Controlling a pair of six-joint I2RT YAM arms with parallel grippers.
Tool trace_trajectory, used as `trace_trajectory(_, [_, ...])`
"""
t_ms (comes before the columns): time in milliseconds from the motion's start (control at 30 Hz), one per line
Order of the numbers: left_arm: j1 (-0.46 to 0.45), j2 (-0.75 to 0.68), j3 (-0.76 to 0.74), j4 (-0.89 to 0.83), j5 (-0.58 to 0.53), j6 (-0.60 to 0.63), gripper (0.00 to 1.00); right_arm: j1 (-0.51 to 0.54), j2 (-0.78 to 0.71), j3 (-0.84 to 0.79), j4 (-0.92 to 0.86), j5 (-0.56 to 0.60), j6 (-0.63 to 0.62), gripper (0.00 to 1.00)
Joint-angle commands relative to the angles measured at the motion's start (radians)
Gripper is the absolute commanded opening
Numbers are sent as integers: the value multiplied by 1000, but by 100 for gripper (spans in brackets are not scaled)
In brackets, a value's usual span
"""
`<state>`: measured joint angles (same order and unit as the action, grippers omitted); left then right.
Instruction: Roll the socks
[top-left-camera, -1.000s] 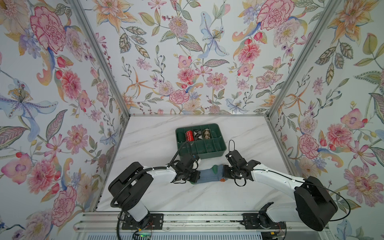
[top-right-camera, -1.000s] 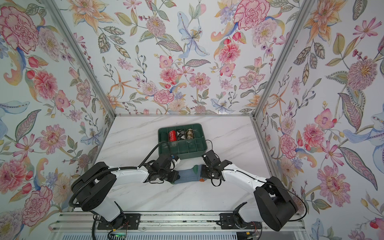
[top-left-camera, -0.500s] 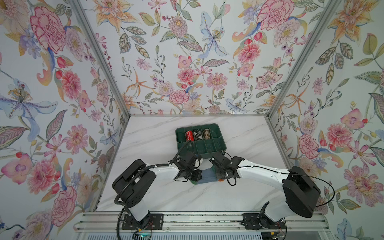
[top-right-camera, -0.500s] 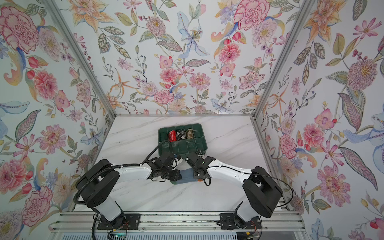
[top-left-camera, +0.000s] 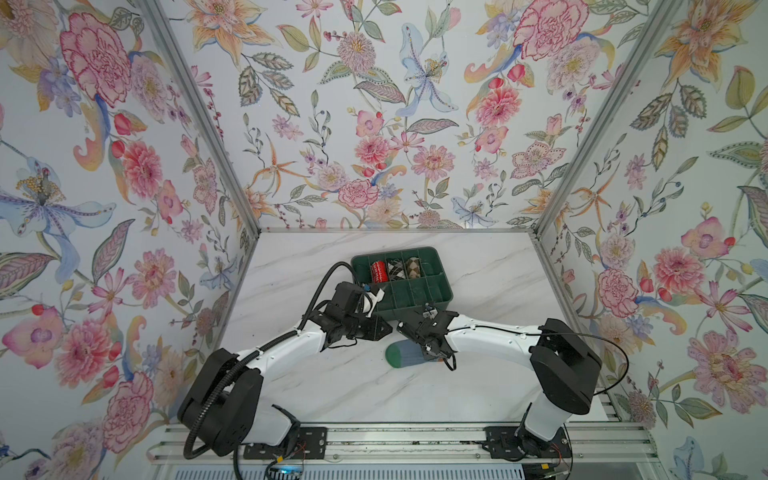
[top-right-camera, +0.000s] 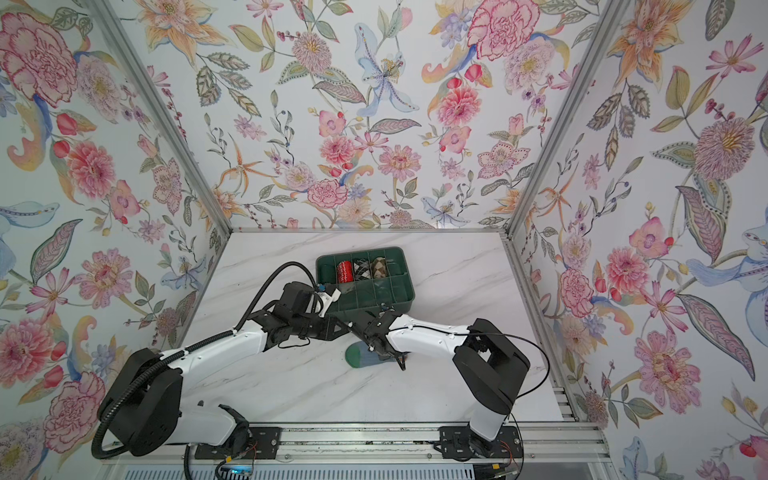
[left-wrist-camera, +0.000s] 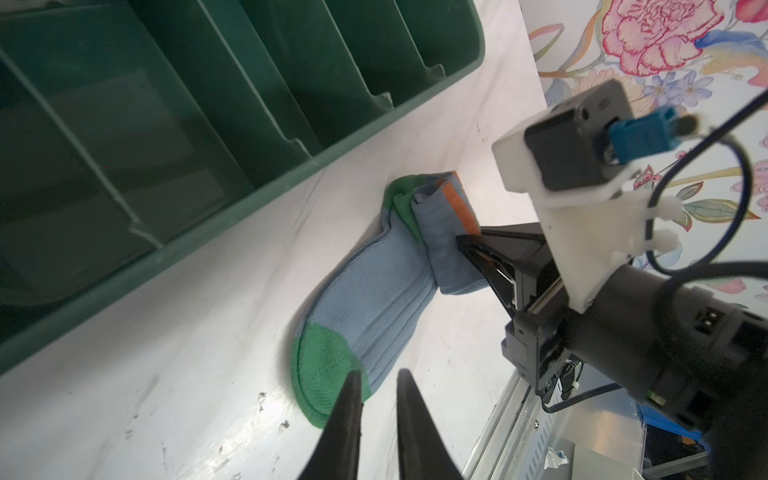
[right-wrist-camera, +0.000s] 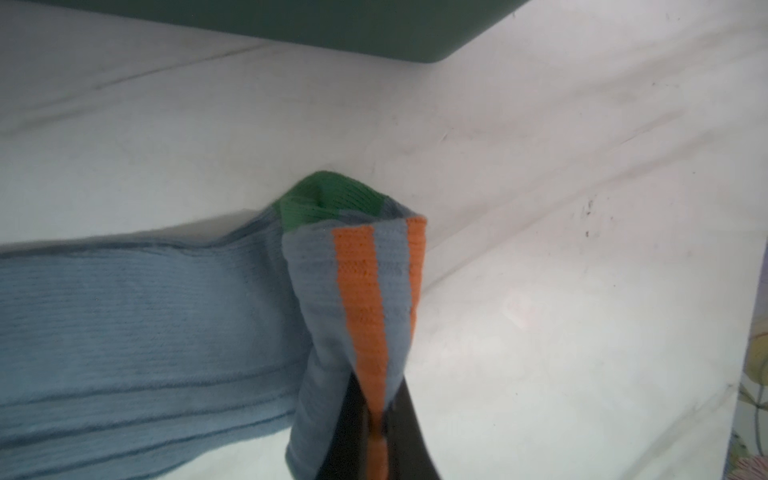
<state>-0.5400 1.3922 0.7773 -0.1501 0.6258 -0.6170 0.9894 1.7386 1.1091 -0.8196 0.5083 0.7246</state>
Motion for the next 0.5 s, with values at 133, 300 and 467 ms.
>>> trace_trajectory(133, [56, -36, -38, -85, 26, 39, 20, 62, 85, 88, -111, 68, 52, 0])
trace_trajectory(300, [79, -38, -42, -84, 27, 50, 21, 100, 143, 136, -149, 75, 79, 0])
trace_trajectory(467, [93, -30, -44, -87, 38, 68, 21, 132, 178, 161, -151, 53, 90, 4])
